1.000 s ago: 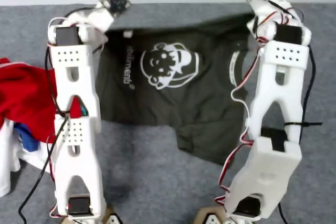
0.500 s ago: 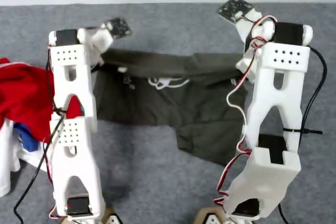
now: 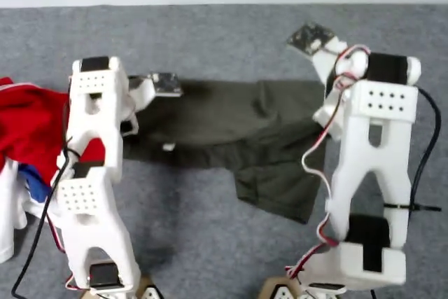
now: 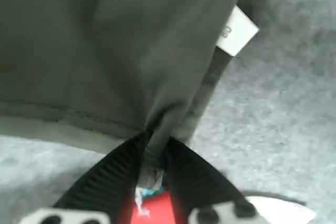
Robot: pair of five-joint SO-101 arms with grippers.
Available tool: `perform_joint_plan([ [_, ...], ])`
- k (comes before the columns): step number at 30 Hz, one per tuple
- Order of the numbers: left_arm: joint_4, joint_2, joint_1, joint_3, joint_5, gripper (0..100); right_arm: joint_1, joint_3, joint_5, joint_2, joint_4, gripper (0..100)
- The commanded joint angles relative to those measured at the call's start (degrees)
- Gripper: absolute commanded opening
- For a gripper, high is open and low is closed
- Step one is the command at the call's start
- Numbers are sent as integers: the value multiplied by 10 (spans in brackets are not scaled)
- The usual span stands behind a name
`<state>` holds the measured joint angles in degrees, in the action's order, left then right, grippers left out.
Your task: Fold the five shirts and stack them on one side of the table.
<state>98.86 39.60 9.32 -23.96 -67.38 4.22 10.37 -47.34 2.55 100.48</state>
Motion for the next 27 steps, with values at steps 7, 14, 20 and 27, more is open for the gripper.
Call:
perform_joint_plan([
  [7, -1, 3, 13, -12, -4, 6, 2, -151, 3, 103, 22, 10],
  [14, 11, 55, 48, -87, 18, 6, 1, -190, 4, 125, 22, 10],
  [20, 18, 61, 47, -80, 16, 6, 0, -251, 3, 147, 19, 10],
  [27, 15, 61, 41, -88, 55, 112, 0, -258, 3, 153, 21, 61],
])
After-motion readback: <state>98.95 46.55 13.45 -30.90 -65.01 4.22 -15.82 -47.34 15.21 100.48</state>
